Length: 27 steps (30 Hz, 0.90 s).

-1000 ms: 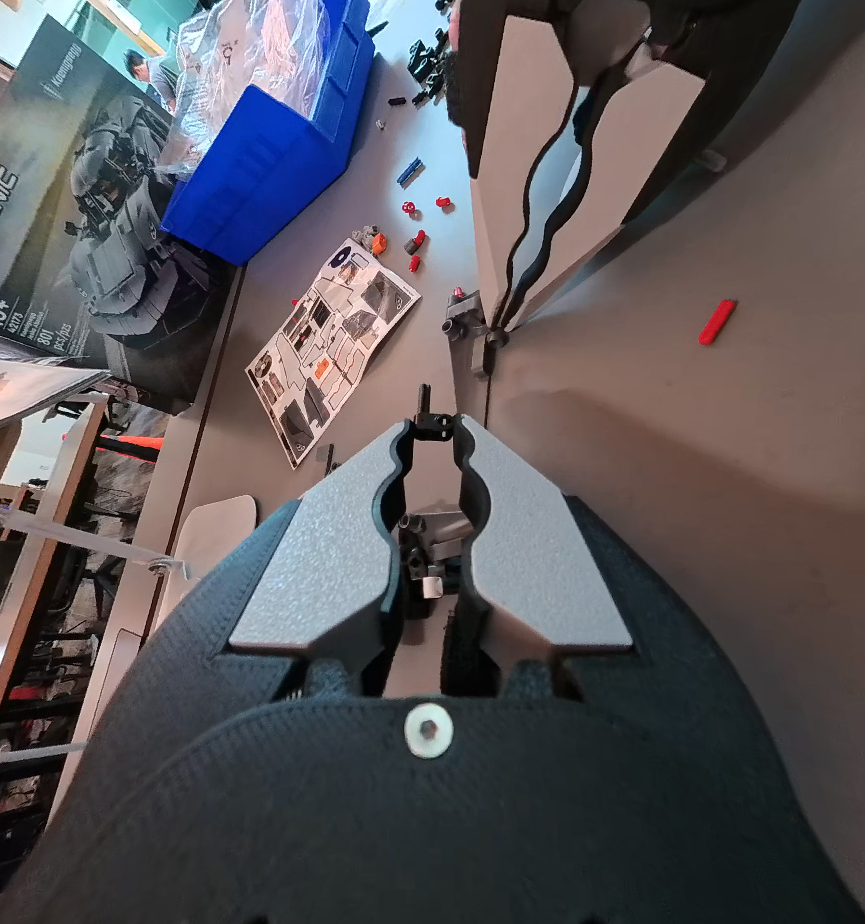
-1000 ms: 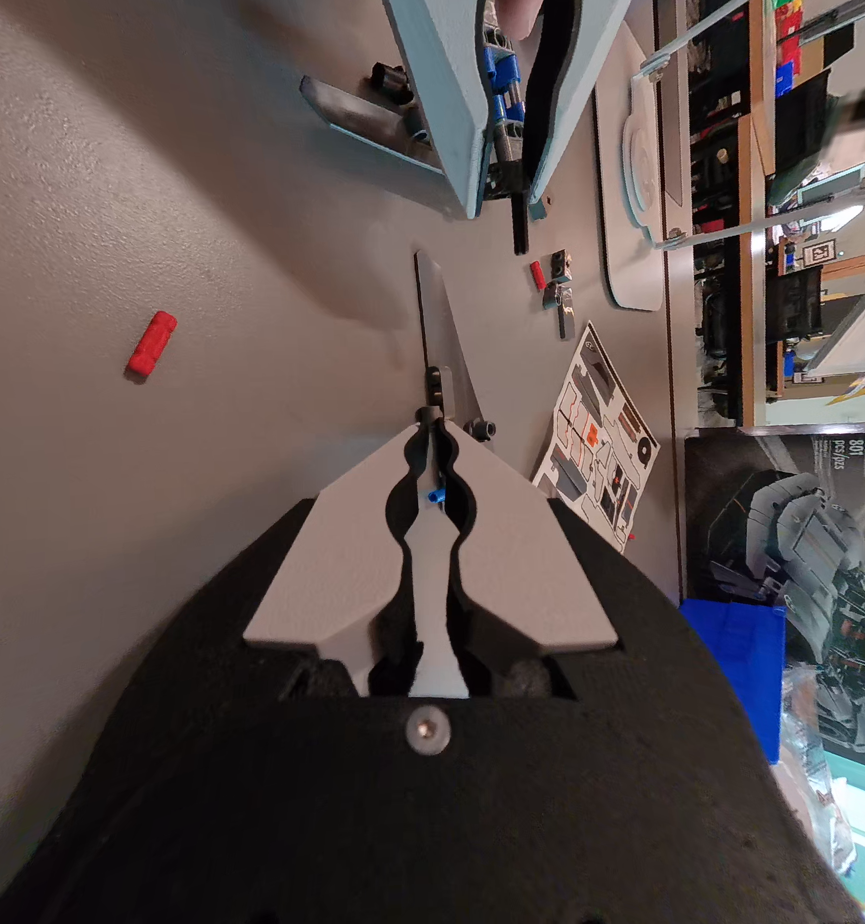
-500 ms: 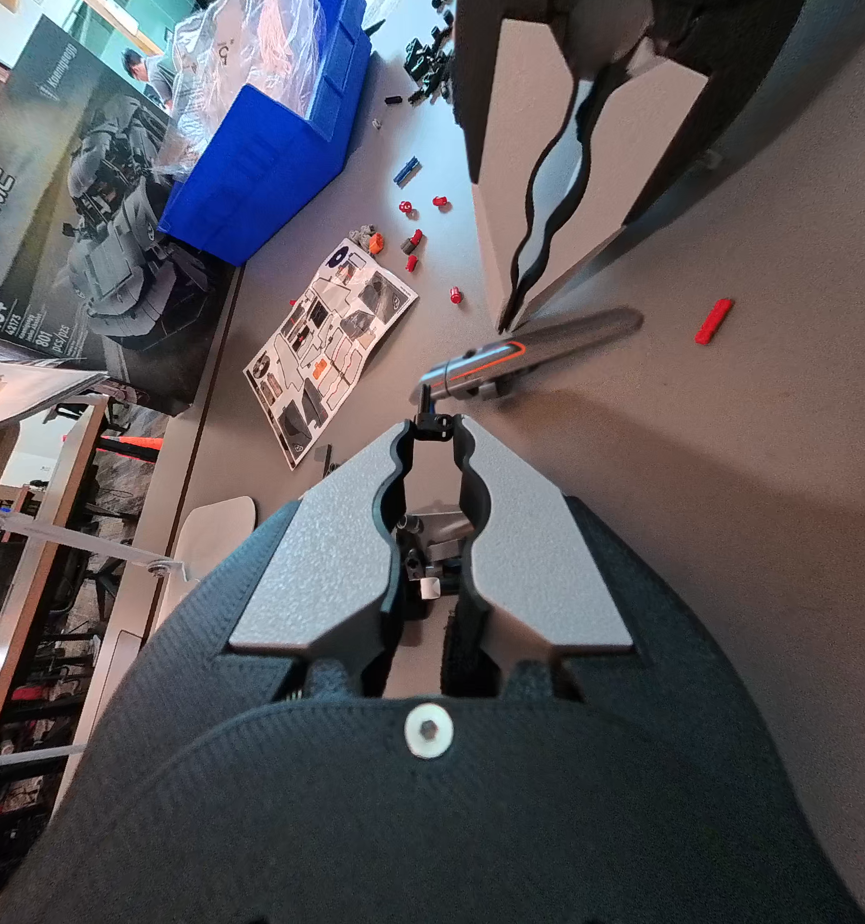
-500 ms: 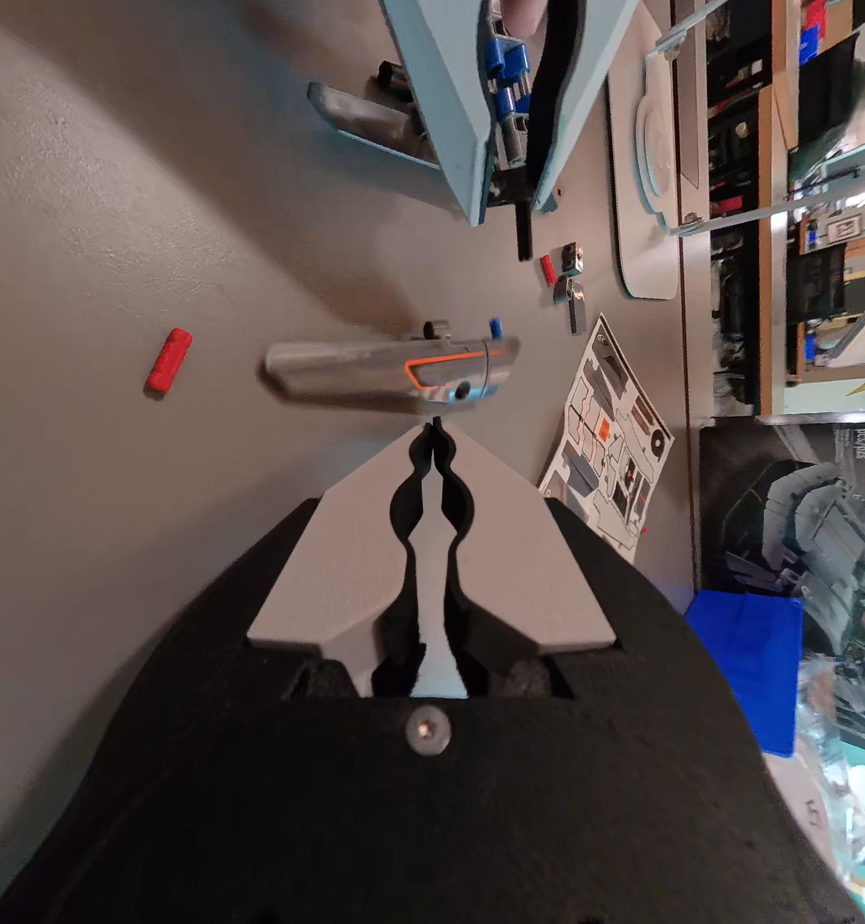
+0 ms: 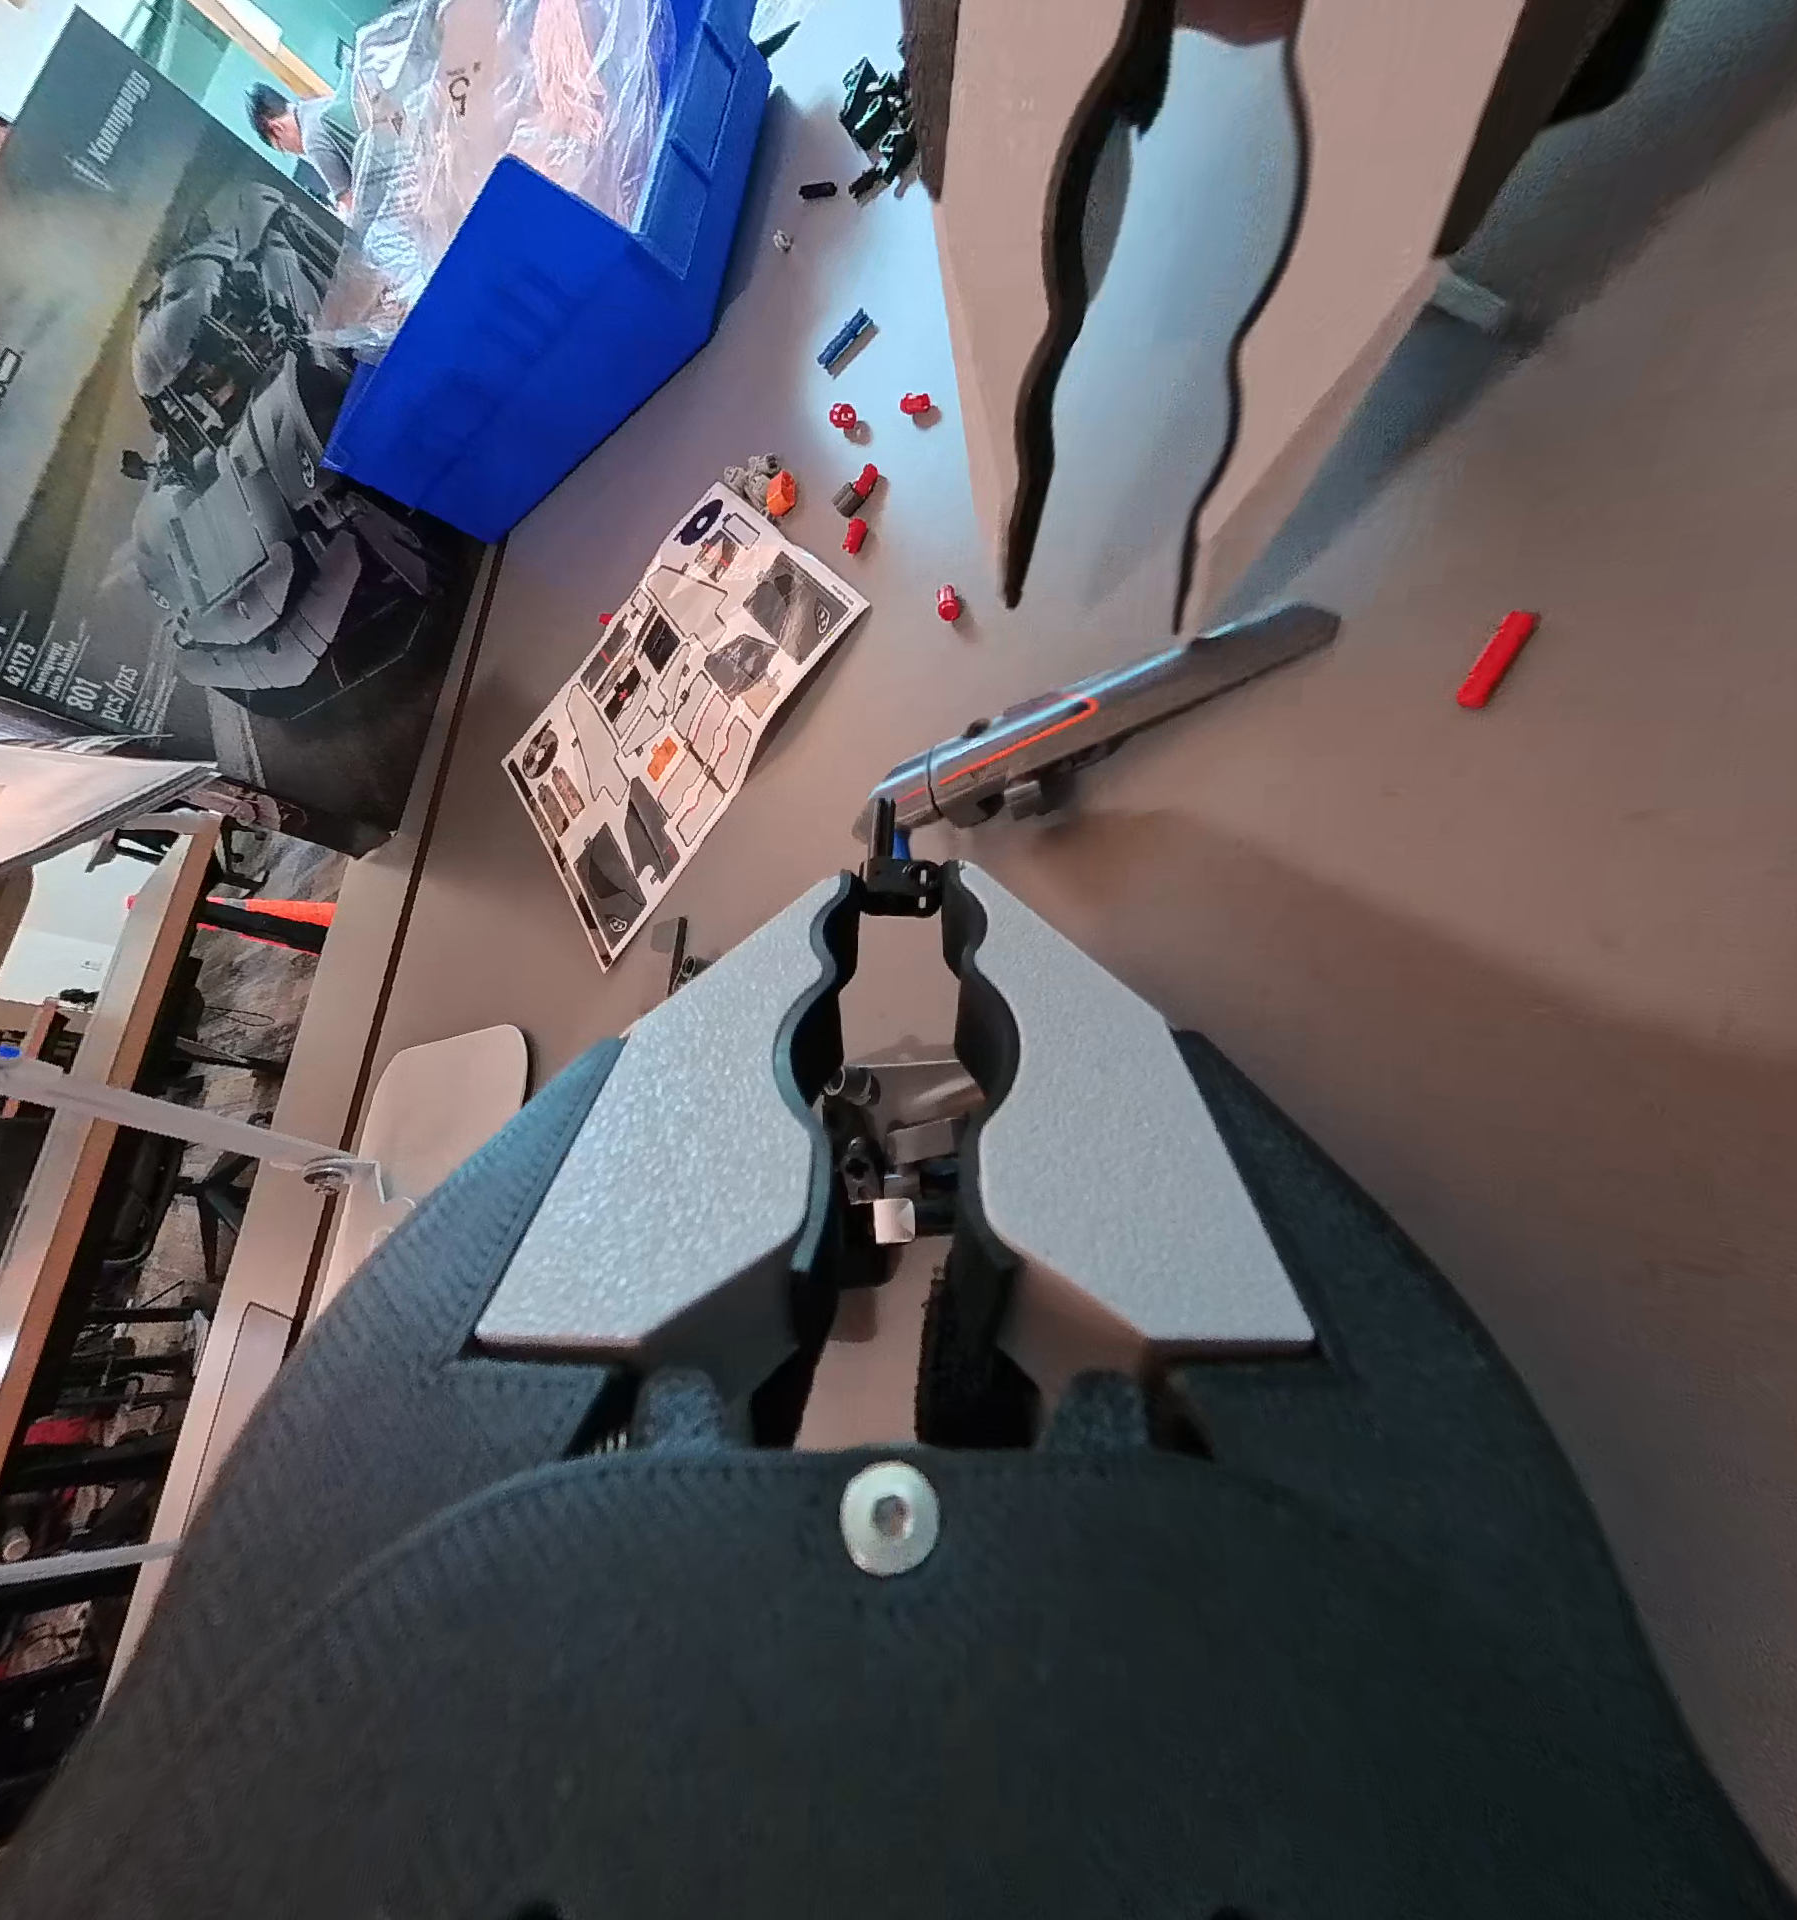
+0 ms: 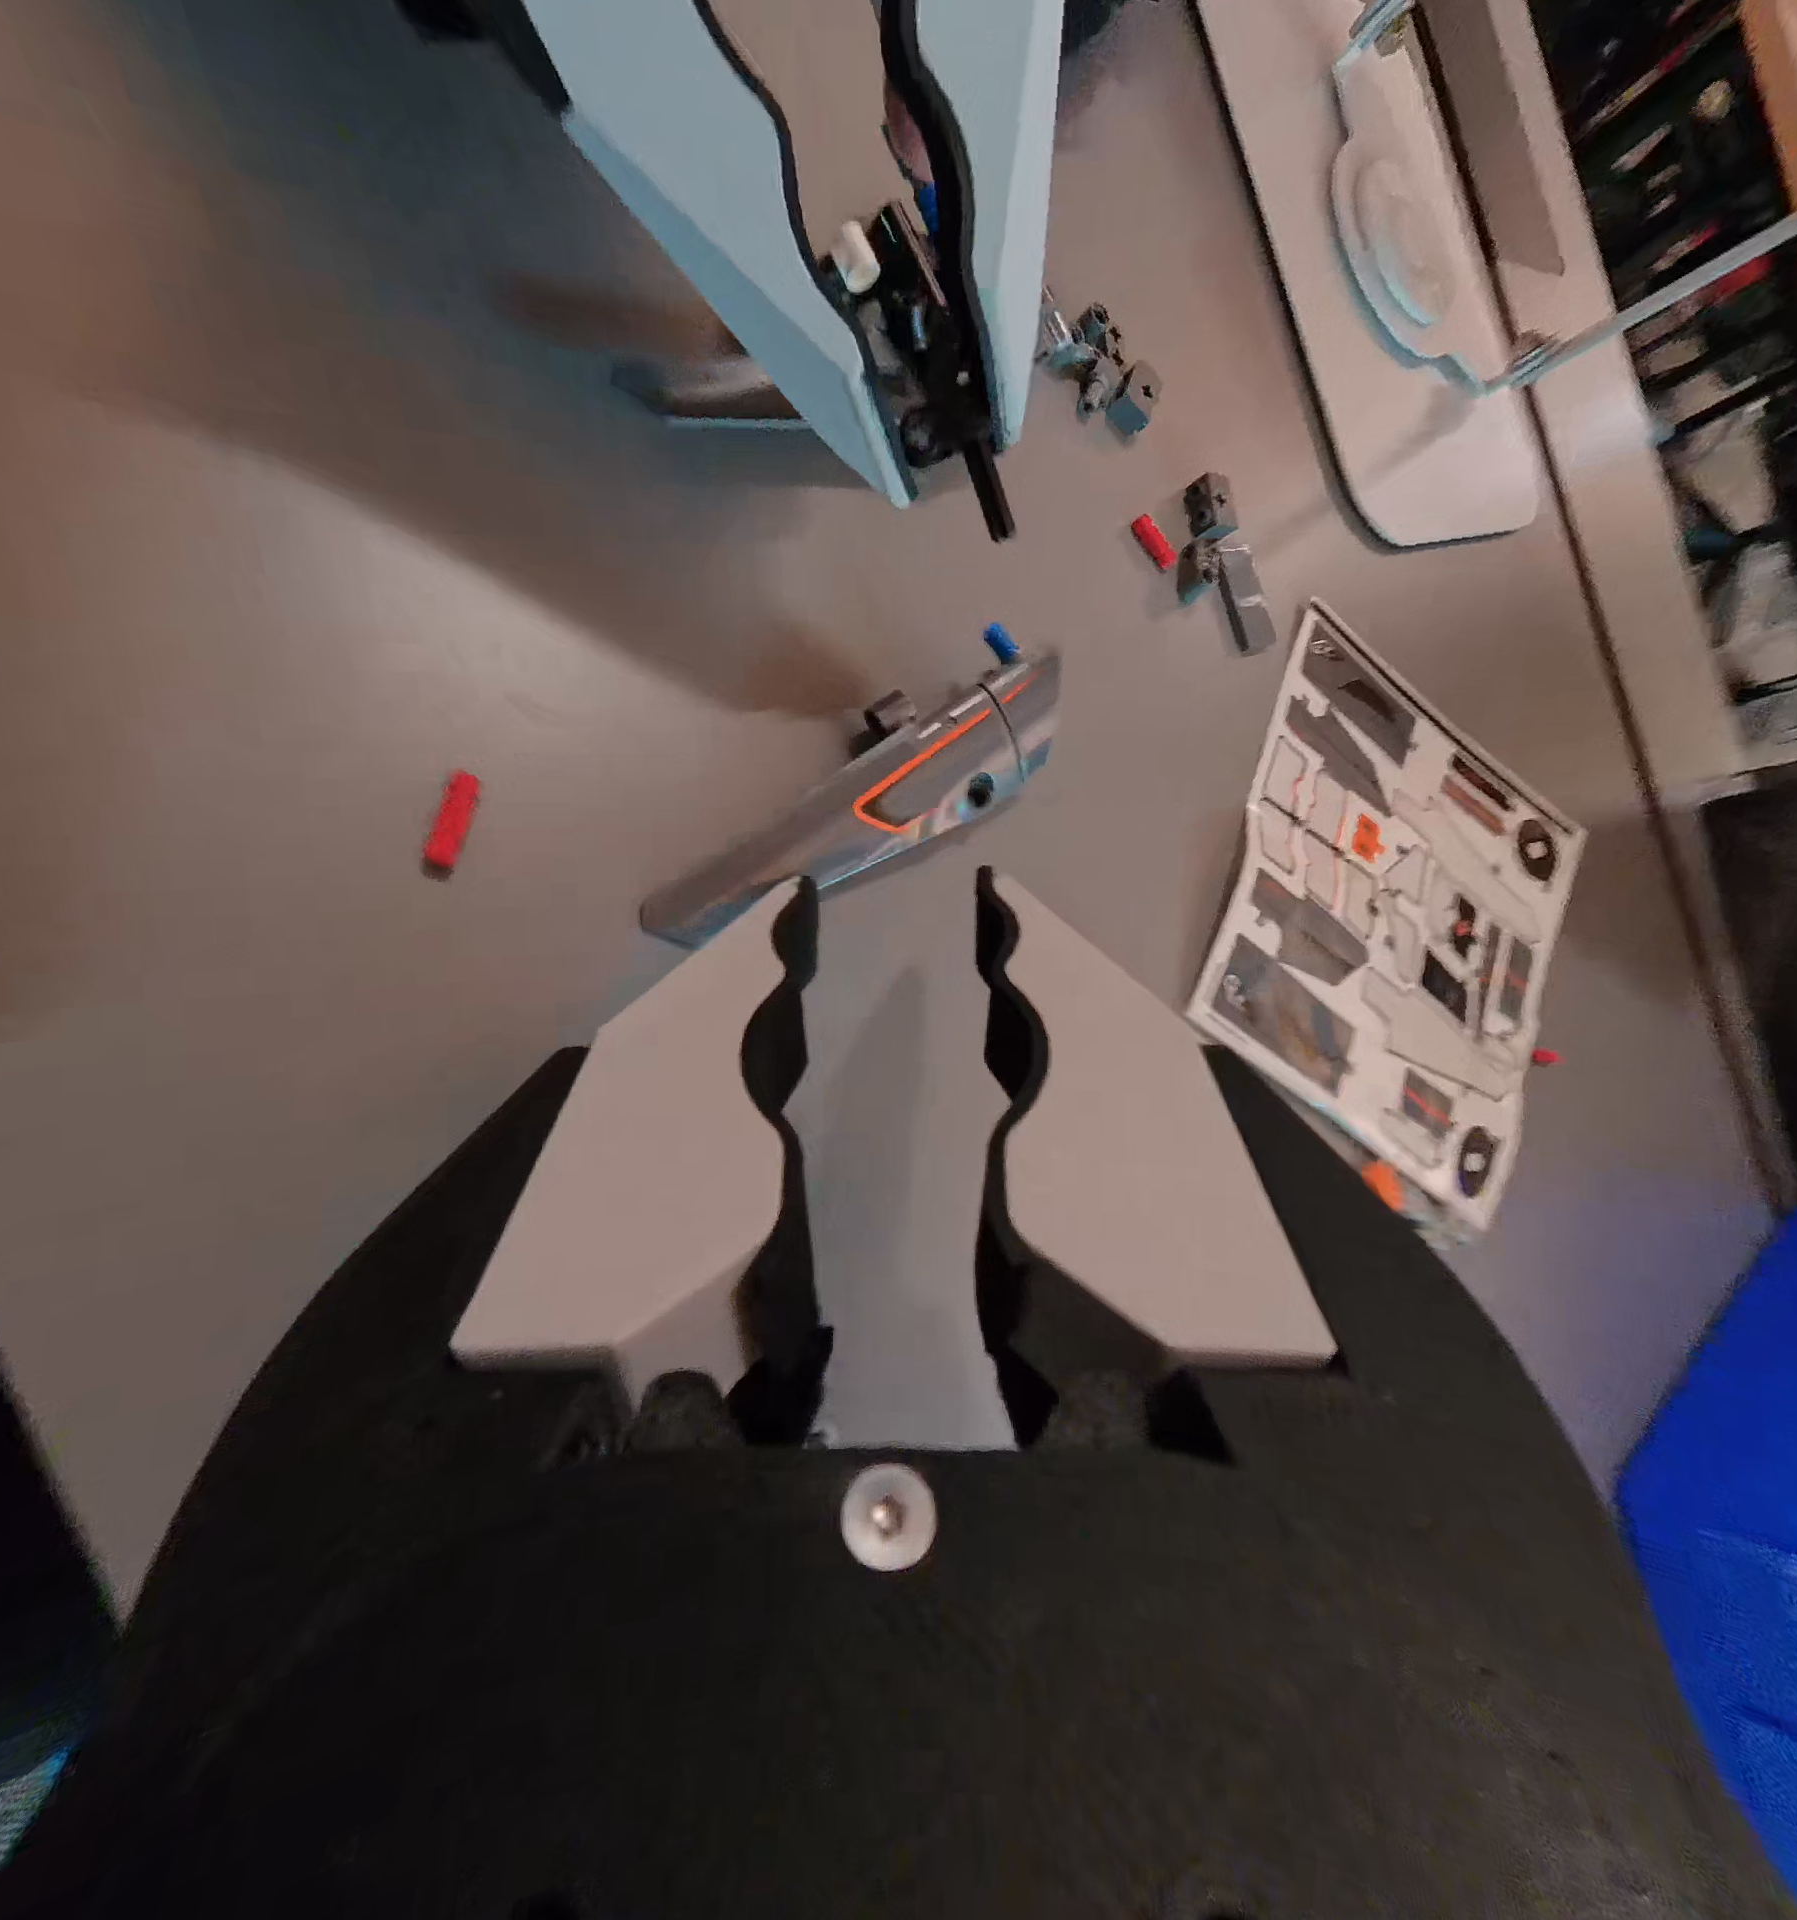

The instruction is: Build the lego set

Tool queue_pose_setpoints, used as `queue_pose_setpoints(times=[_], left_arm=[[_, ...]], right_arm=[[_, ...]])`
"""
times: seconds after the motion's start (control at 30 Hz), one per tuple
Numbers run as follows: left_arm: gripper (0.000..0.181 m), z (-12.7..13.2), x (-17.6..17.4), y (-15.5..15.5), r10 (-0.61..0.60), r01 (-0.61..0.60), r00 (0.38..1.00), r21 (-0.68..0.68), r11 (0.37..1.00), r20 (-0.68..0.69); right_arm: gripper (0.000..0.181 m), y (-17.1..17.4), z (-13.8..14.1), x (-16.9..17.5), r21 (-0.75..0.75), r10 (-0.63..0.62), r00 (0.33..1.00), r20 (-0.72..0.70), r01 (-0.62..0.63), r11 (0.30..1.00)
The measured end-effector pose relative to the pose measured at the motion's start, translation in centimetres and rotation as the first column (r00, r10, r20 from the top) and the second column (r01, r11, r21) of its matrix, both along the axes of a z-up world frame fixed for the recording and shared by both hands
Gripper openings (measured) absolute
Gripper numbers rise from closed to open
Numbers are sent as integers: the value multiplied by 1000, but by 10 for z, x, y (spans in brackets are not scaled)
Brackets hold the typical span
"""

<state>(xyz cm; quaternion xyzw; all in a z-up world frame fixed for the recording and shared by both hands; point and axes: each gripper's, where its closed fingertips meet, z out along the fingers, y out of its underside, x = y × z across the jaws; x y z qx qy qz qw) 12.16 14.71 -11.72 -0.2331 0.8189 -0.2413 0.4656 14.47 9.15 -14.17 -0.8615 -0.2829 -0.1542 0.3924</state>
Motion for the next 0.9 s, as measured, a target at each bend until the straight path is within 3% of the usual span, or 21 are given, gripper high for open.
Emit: queue_pose_setpoints(times=[0.03,0.33,0.53,0.9], left_arm=[[13,0,0,0,0,0,1000,0,1000,0],[13,2,-1,0,-3,3,1000,7,1000,9],[12,7,-3,-2,-11,11,1000,13,1000,26],[12,14,-6,-4,-23,23,999,20,1000,46]], right_arm=[[32,0,1,-4,-2,-17,999,-37,17,1000],[33,17,-2,-17,18,-168,974,-150,173,985],[17,25,-7,2,45,-272,960,-72,276,960],[5,20,-2,15,47,-254,958,-129,262,964]])
